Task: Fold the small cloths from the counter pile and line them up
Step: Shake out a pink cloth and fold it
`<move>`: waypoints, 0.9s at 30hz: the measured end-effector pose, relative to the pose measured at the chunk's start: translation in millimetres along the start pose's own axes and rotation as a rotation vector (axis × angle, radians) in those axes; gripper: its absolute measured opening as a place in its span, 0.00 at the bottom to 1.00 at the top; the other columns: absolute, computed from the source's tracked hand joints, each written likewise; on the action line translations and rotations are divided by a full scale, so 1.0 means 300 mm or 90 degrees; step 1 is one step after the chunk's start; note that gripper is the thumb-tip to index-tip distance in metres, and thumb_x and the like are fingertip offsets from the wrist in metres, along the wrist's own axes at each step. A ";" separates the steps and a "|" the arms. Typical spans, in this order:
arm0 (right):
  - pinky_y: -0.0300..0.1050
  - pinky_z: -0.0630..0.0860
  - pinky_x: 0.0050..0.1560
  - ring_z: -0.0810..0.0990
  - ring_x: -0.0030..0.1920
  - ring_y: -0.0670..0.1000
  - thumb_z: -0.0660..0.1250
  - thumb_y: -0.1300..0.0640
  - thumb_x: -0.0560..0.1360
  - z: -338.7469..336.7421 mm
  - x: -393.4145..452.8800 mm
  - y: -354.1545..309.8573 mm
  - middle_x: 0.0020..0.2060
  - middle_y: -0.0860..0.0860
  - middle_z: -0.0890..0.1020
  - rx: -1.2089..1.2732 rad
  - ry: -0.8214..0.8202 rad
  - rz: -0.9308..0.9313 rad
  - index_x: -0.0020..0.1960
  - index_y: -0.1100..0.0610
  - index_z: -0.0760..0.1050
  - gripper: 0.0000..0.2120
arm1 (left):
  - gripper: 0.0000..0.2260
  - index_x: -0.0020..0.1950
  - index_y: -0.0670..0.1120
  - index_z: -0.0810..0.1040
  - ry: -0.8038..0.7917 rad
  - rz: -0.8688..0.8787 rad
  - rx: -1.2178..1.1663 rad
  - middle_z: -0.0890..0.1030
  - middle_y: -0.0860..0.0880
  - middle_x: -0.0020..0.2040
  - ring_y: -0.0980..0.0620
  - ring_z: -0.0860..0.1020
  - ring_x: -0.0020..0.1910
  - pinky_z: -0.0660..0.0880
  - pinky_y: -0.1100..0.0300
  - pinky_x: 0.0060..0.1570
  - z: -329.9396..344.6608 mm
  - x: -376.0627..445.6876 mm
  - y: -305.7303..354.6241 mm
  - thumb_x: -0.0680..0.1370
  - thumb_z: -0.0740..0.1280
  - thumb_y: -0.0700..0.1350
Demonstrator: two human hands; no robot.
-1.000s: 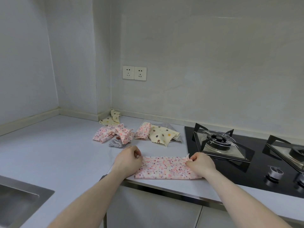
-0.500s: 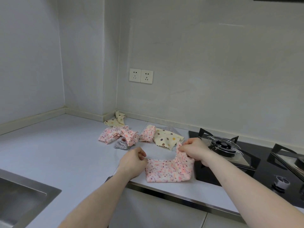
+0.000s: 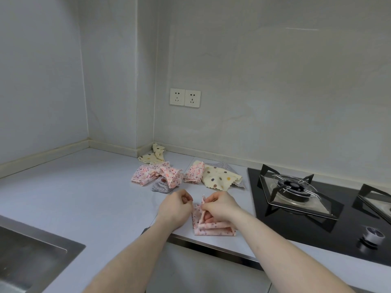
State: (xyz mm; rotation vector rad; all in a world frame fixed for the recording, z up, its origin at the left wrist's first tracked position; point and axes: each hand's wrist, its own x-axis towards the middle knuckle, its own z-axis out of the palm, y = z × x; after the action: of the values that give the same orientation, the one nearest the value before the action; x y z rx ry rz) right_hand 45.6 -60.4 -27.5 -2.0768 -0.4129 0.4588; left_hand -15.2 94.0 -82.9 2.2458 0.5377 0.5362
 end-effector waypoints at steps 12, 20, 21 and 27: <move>0.39 0.73 0.47 0.80 0.49 0.42 0.69 0.49 0.78 -0.117 -0.004 0.193 0.50 0.40 0.80 -0.216 0.213 -0.165 0.60 0.46 0.75 0.11 | 0.16 0.57 0.57 0.80 -0.039 0.034 0.079 0.80 0.59 0.51 0.57 0.78 0.51 0.77 0.57 0.50 0.009 -0.001 0.004 0.73 0.63 0.61; 0.43 0.74 0.55 0.78 0.54 0.46 0.66 0.46 0.79 -0.086 -0.001 0.239 0.54 0.43 0.81 -0.231 0.188 -0.136 0.72 0.48 0.71 0.22 | 0.24 0.64 0.52 0.77 -0.115 0.097 0.202 0.75 0.54 0.57 0.50 0.74 0.59 0.71 0.53 0.61 0.005 -0.003 0.010 0.72 0.63 0.61; 0.42 0.73 0.53 0.78 0.53 0.45 0.67 0.48 0.78 -0.089 -0.005 0.239 0.52 0.41 0.80 -0.223 0.170 -0.130 0.72 0.47 0.71 0.23 | 0.20 0.61 0.51 0.77 -0.116 0.103 0.190 0.76 0.55 0.54 0.51 0.75 0.56 0.72 0.54 0.57 0.004 -0.011 0.014 0.73 0.65 0.58; 0.46 0.82 0.48 0.83 0.43 0.44 0.72 0.55 0.75 -0.112 -0.005 0.256 0.48 0.44 0.81 -0.067 0.149 -0.161 0.71 0.42 0.71 0.26 | 0.09 0.51 0.55 0.73 -0.114 0.107 0.026 0.79 0.55 0.42 0.58 0.75 0.36 0.70 0.60 0.37 0.006 -0.025 0.017 0.75 0.70 0.44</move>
State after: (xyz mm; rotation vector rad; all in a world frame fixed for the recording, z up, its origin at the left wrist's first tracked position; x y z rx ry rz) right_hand 68.7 -124.4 -76.4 -2.1130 -0.5597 0.0433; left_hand -19.2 85.8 -81.8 2.3626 0.2726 0.4048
